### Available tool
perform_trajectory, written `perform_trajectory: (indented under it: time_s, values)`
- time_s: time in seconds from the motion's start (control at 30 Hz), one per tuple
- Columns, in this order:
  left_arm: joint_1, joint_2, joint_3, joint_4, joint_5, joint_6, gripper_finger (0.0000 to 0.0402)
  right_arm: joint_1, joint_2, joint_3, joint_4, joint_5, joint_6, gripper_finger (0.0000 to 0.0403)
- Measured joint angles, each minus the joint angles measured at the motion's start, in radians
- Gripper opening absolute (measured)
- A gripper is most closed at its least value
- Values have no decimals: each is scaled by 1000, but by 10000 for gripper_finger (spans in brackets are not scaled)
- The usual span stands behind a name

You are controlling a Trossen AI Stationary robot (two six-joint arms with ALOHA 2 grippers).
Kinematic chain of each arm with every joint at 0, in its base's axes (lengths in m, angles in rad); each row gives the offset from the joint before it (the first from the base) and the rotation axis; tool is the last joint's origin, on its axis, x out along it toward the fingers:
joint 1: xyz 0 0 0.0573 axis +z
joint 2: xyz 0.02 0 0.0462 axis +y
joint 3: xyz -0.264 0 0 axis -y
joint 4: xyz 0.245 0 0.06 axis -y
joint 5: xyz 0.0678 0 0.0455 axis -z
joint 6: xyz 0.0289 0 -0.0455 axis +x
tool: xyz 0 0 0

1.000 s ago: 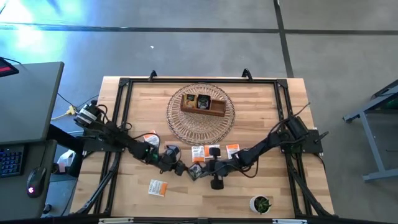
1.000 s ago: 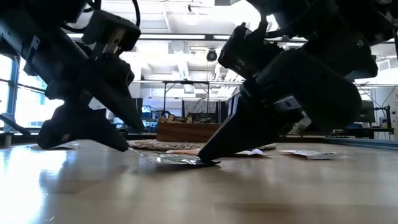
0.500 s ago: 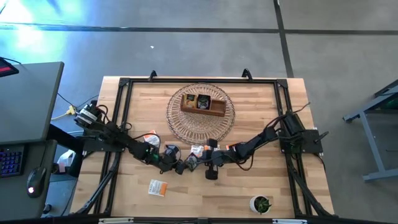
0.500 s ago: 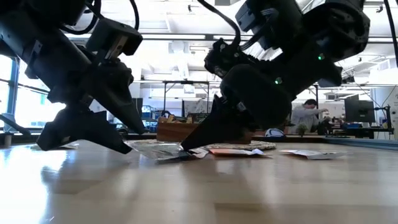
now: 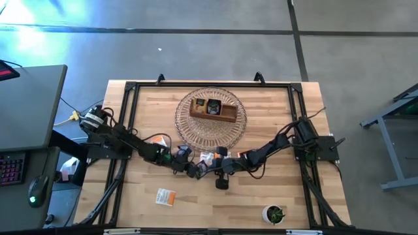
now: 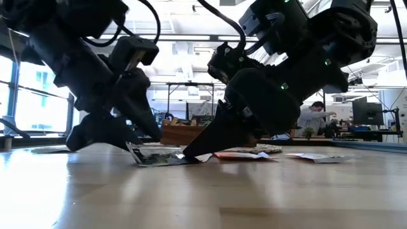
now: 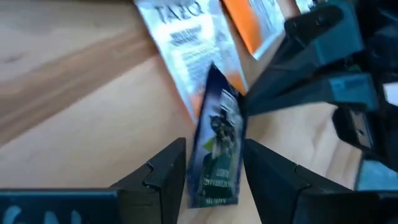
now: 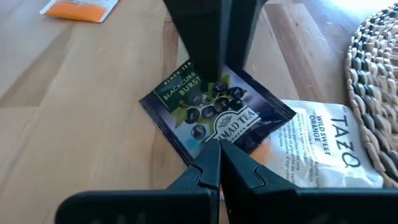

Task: Pick & Place Tea
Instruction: Put the black tea bag into the middle section of the wooden organizer

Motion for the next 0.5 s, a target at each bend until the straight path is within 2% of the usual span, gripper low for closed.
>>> perform_trajectory:
  time_s: [0.23,0.5]
  values:
    - [-4,0,0,-28,60,-31,158,-9,-2,2,-40,17,8,0]
    - [-3,-2,1,-43,76,-45,157,-9,-2,2,-61,20,10,0]
